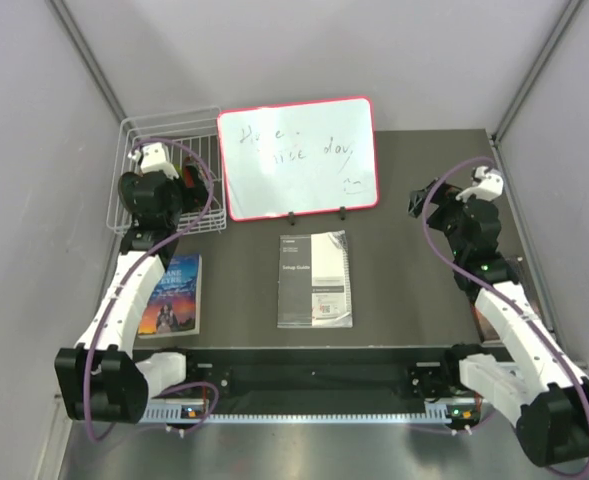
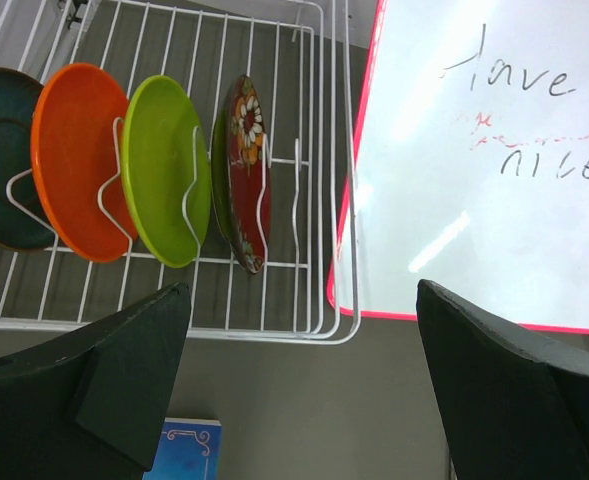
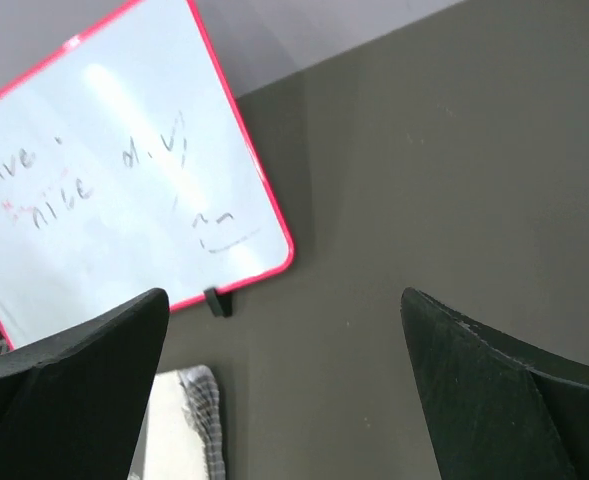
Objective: Unload the plates from the dish rack
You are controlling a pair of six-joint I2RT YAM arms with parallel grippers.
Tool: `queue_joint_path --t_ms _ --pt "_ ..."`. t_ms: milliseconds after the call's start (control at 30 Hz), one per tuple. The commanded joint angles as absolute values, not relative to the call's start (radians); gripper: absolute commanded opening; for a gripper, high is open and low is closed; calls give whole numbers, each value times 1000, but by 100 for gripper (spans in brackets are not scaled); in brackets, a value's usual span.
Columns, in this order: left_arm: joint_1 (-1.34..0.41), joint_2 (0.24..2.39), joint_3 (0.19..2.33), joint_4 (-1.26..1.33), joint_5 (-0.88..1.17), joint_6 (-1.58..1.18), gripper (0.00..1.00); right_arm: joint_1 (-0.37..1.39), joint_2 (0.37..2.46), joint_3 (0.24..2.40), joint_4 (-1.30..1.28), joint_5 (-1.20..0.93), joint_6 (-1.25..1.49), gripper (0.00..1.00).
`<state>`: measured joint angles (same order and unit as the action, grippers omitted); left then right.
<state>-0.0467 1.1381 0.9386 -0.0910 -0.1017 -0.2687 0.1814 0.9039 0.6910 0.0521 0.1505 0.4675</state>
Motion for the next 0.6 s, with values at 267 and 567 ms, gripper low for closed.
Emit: queue_joint_path --t_ms 267,567 --pt "-43 1268 945 68 -212 -239 99 190 1103 699 140 120 374 100" --pt "-44 1445 919 215 -284 -227 91 193 1186 724 199 52 394 100"
